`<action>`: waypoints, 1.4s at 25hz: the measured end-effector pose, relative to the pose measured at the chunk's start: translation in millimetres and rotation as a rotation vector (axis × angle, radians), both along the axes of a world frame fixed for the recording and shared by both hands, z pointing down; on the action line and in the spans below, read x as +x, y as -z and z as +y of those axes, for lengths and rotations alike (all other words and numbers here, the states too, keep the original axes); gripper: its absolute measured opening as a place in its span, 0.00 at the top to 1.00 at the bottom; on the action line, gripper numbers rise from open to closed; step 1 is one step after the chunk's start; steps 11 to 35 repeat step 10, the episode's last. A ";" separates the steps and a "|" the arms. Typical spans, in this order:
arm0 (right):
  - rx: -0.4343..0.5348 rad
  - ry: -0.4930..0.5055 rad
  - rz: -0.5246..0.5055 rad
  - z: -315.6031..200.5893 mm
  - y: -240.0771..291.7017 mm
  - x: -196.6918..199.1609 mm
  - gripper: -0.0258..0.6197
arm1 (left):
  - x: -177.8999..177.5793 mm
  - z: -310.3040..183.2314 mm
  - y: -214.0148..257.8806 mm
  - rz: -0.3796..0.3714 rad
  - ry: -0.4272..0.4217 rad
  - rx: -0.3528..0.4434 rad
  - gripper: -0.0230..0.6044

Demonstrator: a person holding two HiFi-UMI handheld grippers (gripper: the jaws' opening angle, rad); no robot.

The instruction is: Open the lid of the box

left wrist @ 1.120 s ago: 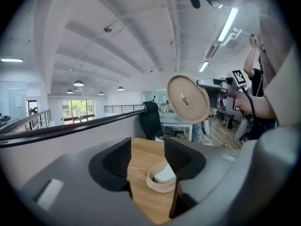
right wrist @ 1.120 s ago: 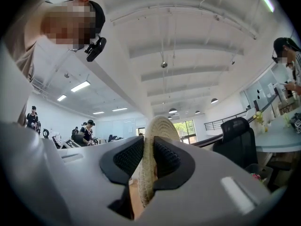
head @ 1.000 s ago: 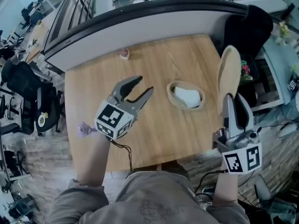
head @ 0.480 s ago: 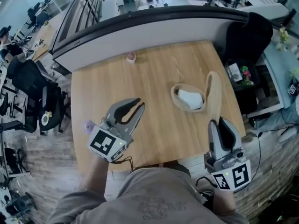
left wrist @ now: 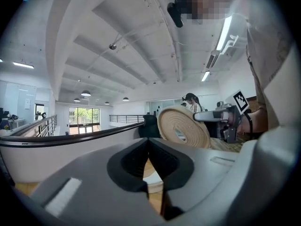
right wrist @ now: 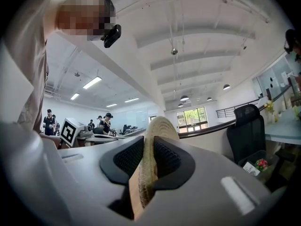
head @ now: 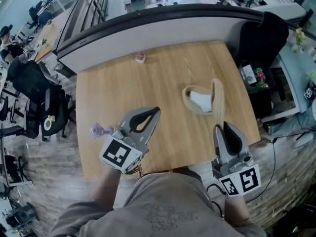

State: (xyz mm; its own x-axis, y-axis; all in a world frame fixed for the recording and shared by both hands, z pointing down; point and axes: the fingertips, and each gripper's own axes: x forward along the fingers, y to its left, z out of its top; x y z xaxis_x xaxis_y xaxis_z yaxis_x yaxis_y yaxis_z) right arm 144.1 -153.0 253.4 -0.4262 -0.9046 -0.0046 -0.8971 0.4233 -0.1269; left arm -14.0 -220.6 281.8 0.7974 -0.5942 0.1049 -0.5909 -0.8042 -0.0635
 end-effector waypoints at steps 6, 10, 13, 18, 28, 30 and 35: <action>-0.007 -0.013 -0.014 0.9 0.4 -3.4 0.84 | -1.2 -2.1 1.2 0.005 0.010 -0.009 0.96; -0.020 -0.002 -0.014 0.0 -4.7 -7.5 0.84 | 2.1 2.9 -3.4 -0.030 0.007 -0.048 0.96; -0.020 -0.002 -0.014 0.0 -4.7 -7.5 0.84 | 2.1 2.9 -3.4 -0.030 0.007 -0.048 0.96; -0.020 -0.002 -0.014 0.0 -4.7 -7.5 0.84 | 2.1 2.9 -3.4 -0.030 0.007 -0.048 0.96; -0.020 -0.002 -0.014 0.0 -4.7 -7.5 0.84 | 2.1 2.9 -3.4 -0.030 0.007 -0.048 0.96; -0.020 -0.002 -0.014 0.0 -4.7 -7.5 0.84 | 2.1 2.9 -3.4 -0.030 0.007 -0.048 0.96; -0.020 -0.002 -0.014 0.0 -4.7 -7.5 0.84 | 2.1 2.9 -3.4 -0.030 0.007 -0.048 0.96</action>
